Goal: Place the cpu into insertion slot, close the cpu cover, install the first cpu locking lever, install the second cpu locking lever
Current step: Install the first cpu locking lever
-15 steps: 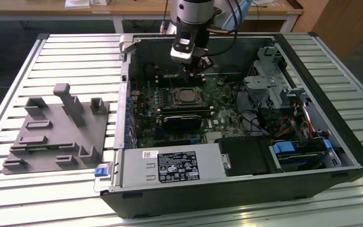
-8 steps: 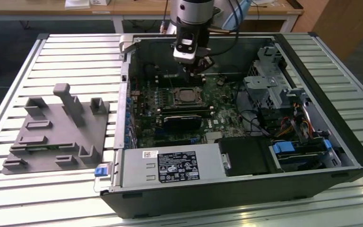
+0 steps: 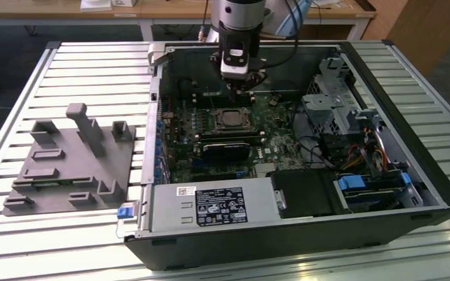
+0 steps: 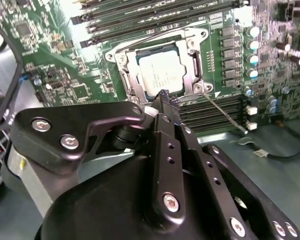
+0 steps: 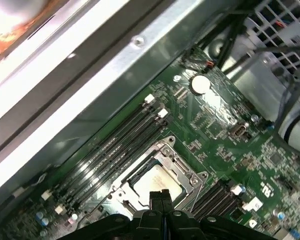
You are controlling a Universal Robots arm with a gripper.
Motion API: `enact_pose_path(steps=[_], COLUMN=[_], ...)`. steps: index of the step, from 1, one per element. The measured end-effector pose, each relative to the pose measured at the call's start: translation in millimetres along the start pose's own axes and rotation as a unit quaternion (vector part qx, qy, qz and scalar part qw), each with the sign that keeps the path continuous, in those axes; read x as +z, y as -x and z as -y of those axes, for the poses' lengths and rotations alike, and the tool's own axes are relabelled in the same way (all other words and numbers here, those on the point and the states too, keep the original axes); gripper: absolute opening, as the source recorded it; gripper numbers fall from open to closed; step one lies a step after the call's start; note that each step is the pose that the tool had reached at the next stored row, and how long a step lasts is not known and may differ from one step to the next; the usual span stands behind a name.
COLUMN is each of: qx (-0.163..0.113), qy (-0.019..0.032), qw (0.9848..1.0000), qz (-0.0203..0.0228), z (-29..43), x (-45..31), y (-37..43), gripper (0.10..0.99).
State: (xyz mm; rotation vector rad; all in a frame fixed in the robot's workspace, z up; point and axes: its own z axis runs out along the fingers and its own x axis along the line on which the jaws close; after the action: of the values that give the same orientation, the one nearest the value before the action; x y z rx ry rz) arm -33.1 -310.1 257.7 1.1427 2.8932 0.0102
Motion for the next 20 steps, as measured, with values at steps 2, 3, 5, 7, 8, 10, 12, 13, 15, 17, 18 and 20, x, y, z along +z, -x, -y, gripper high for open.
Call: enact_pose_path(steps=[2, 3, 5, 7, 8, 10, 12, 13, 15, 17, 18, 20], qx=[-0.018, -0.027, -0.043, -0.054, -0.060, -0.068, -0.078, -0.082, -0.092, -0.102, -0.106, -0.115], qy=[0.0005, 0.0007, 0.0012, 0.0014, 0.0016, 0.0018, 0.0021, 0.0022, 0.0024, 0.0027, 0.0028, 0.0030], qw=[0.9998, 0.9996, 0.9991, 0.9985, 0.9982, 0.9976, 0.9970, 0.9966, 0.9957, 0.9948, 0.9943, 0.9933], qz=[-0.0003, -0.0005, -0.0008, -0.0010, -0.0011, -0.0012, -0.0014, -0.0014, -0.0016, -0.0018, -0.0019, -0.0020], z=[0.0, 0.0, 0.0, 0.1, 0.1, 0.1, 0.1, 0.1, 0.4, 0.4, 0.5, 0.7], x=[0.0, 0.0, 0.1, 0.1, 0.1, 0.1, 0.1, 0.2, 0.2, 0.2, 0.2, 0.2], y=[0.0, 0.0, 0.0, -0.1, -0.1, -0.1, -0.1, -0.2, -0.4, -0.5, -0.6, -0.8], gripper=[0.106, 0.106, 0.106, 0.106, 0.106, 0.106, 0.106, 0.106, 0.106, 0.106, 0.106, 0.106])
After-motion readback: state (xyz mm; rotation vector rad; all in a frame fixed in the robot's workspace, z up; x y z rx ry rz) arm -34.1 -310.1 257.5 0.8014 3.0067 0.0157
